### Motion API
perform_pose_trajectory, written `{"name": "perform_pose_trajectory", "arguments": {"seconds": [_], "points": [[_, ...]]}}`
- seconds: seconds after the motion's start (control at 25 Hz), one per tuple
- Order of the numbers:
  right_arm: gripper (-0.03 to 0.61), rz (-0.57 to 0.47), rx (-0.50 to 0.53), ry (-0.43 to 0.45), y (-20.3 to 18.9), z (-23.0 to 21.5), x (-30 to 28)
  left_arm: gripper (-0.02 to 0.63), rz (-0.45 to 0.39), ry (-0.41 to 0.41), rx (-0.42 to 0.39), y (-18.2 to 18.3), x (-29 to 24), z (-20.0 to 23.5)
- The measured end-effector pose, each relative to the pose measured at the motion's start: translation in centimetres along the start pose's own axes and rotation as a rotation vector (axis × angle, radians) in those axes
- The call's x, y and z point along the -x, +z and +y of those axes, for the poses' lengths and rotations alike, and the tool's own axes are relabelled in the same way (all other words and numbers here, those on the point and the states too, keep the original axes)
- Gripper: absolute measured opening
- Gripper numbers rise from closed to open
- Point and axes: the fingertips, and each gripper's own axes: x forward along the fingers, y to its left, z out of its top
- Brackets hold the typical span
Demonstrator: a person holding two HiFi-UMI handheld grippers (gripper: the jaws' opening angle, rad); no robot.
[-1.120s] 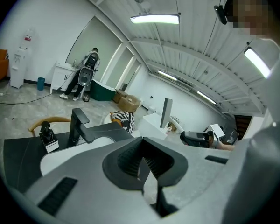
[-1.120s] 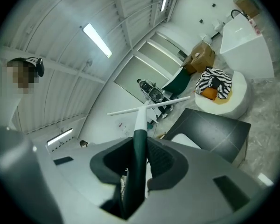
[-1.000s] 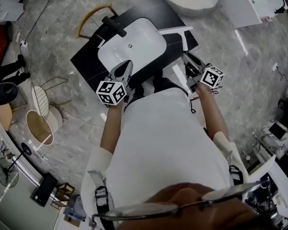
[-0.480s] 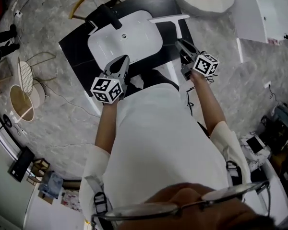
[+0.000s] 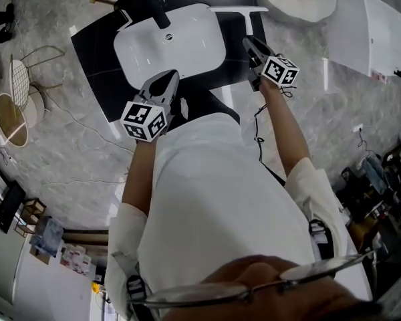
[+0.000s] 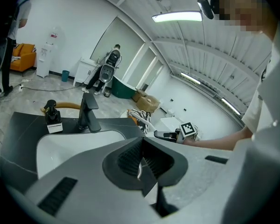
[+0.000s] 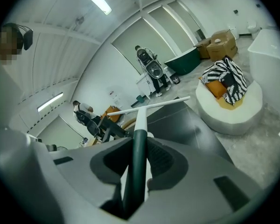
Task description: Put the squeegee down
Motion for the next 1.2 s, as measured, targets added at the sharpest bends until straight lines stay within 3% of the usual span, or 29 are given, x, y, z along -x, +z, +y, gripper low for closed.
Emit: {"name": "perform_pose_trajectory", "arguments": {"seconds": [0.48, 1.2], "points": [[0.101, 0.148, 0.124, -0.169, -2.9, -6.3, -3.9, 0.005, 0.007, 0.027, 0.03, -0.7, -0.9, 1.9], [0.101, 0.274, 0.264, -0.299, -5.3, -9.7, -5.5, 0.005, 0.014, 0.065, 0.069, -1.6, -0.4, 2.6]]}}
